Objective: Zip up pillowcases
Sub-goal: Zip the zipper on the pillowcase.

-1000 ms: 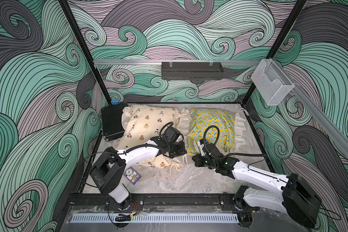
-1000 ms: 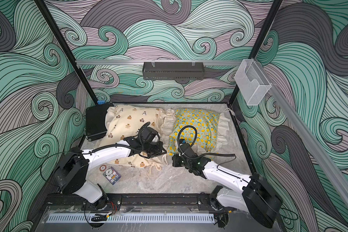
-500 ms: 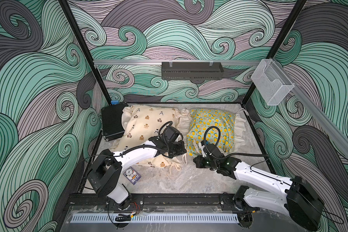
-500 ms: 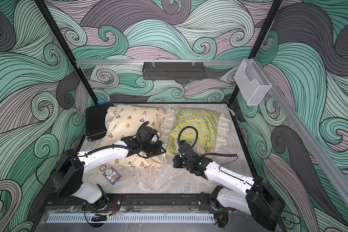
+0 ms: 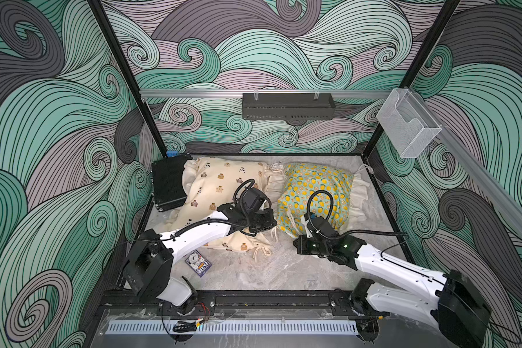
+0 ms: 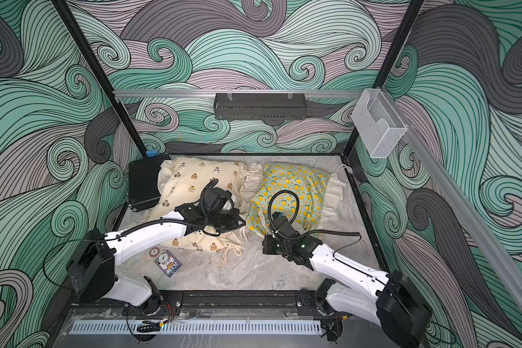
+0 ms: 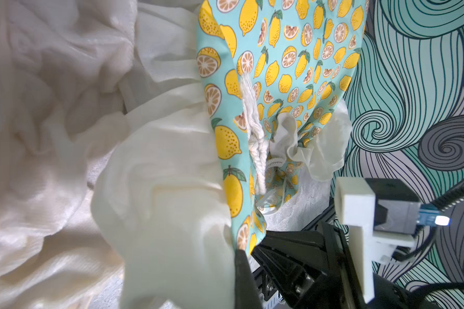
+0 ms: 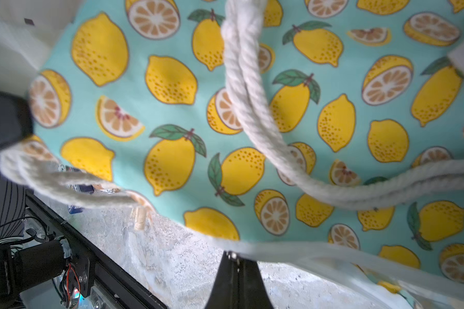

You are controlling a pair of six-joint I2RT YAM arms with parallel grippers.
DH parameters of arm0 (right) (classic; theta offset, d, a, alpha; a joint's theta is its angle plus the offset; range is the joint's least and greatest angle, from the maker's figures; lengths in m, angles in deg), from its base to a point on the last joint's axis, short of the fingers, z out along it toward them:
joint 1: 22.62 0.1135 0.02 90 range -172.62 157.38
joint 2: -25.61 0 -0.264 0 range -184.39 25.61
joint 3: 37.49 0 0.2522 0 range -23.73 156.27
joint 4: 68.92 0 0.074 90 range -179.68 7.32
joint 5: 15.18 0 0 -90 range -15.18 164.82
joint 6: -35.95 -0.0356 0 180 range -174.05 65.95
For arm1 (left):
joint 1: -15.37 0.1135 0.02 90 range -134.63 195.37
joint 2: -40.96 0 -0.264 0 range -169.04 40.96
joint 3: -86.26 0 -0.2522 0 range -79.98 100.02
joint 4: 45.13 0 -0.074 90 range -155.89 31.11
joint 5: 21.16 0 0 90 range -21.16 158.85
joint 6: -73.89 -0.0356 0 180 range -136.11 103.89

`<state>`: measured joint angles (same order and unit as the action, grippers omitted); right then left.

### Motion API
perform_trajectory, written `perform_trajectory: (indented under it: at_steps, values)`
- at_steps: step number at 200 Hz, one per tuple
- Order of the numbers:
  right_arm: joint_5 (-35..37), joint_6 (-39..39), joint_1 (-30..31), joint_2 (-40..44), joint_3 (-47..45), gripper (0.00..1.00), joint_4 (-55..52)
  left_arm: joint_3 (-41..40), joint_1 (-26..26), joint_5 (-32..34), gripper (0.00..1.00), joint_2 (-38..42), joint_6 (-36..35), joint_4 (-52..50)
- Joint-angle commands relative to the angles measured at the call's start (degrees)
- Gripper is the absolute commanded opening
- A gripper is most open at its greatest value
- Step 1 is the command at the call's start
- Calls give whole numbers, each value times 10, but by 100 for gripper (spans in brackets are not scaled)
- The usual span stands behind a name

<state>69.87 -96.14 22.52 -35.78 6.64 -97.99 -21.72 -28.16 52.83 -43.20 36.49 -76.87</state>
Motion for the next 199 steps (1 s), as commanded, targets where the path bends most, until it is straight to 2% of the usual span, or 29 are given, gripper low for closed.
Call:
perform_trajectory:
  at_steps: [1, 199]
  values:
    - [6, -7, 3, 11, 16, 2, -44, 26, 13, 21, 0, 22, -14, -18]
    - [-8, -13, 3, 45, 19, 2, -133, 10, 87, 11, 0, 63, -31, -38]
